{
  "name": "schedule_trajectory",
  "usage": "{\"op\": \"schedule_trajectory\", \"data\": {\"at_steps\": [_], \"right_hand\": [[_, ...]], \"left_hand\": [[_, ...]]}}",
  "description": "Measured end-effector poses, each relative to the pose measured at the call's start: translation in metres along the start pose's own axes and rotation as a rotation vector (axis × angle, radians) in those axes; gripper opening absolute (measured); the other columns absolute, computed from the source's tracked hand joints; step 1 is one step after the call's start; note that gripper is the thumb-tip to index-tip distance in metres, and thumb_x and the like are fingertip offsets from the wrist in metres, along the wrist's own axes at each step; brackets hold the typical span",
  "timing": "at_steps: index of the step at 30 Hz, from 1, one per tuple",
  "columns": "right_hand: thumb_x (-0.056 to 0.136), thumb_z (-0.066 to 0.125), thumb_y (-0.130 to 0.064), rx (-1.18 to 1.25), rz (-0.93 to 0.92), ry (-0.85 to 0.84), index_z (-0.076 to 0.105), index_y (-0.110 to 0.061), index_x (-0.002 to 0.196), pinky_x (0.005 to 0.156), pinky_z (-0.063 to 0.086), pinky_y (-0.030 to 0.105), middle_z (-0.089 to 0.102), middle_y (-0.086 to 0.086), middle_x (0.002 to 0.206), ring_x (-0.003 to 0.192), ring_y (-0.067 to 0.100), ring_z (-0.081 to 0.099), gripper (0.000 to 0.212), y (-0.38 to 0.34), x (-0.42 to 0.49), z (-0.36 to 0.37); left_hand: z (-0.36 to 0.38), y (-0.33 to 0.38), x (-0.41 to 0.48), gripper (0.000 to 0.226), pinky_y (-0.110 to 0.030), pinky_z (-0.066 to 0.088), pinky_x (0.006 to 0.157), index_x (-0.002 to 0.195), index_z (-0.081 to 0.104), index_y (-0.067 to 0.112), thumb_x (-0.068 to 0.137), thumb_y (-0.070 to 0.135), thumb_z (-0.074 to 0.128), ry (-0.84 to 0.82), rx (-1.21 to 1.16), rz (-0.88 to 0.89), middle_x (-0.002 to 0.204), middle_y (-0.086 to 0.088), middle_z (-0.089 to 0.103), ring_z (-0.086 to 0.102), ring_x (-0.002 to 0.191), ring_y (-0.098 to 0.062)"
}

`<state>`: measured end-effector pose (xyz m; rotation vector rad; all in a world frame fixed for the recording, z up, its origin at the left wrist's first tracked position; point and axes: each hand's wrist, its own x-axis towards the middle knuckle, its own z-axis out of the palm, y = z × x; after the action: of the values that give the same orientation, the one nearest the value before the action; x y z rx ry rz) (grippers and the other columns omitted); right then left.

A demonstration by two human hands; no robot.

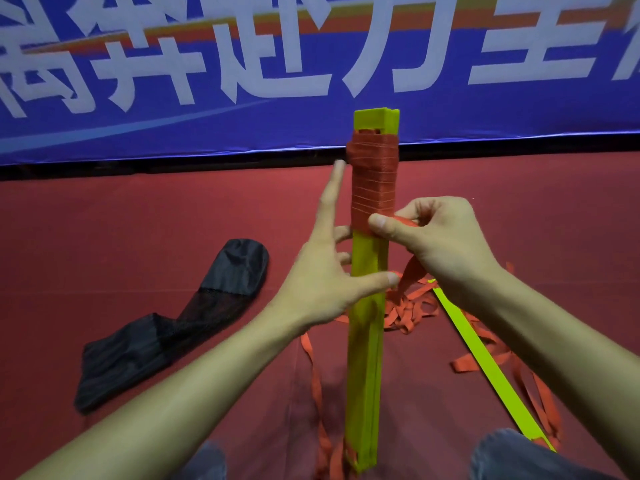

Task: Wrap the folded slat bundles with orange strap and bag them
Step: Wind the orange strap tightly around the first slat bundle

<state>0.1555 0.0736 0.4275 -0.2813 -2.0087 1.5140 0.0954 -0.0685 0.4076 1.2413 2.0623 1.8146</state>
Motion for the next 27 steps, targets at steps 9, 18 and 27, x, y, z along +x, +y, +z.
{"op": "schedule_trajectory", "data": {"at_steps": [9, 18, 27], "right_hand": [[0.069, 0.086, -0.029, -0.05, -0.005, 0.01, 0.067, -0.003, 0.069, 0.055, 0.054, 0.052, 0.069, 0.013, 0.065, 0.054, 0.022, 0.061, 0.032, -0.001, -0.002, 0.008], [0.078, 0.08, -0.016, -0.085, -0.131, -0.015, 0.072, -0.011, 0.074, 0.063, 0.056, 0.054, 0.065, -0.008, 0.059, 0.06, 0.011, 0.056, 0.01, 0.012, 0.013, -0.013], [0.064, 0.077, -0.036, -0.012, -0.162, -0.091, 0.073, -0.013, 0.073, 0.06, 0.055, 0.042, 0.07, -0.003, 0.066, 0.063, 0.011, 0.061, 0.024, 0.01, 0.01, -0.014]], "left_hand": [[0.001, -0.008, 0.002, 0.121, -0.043, 0.062, 0.07, 0.136, -0.002, 0.078, 0.077, 0.011, 0.08, 0.116, 0.293, 0.005, 0.082, 0.006, 0.074, 0.072, 0.061, -0.015], [-0.015, -0.009, 0.005, 0.113, -0.05, 0.062, 0.072, 0.127, 0.015, 0.081, 0.083, -0.005, 0.075, 0.088, 0.067, -0.035, 0.108, -0.003, 0.069, 0.071, 0.086, -0.035], [-0.012, -0.006, 0.002, 0.115, -0.052, 0.061, 0.062, 0.146, 0.014, 0.059, 0.072, -0.012, 0.068, 0.001, -0.008, 0.041, 0.101, -0.005, 0.07, 0.071, 0.089, -0.023]]}}
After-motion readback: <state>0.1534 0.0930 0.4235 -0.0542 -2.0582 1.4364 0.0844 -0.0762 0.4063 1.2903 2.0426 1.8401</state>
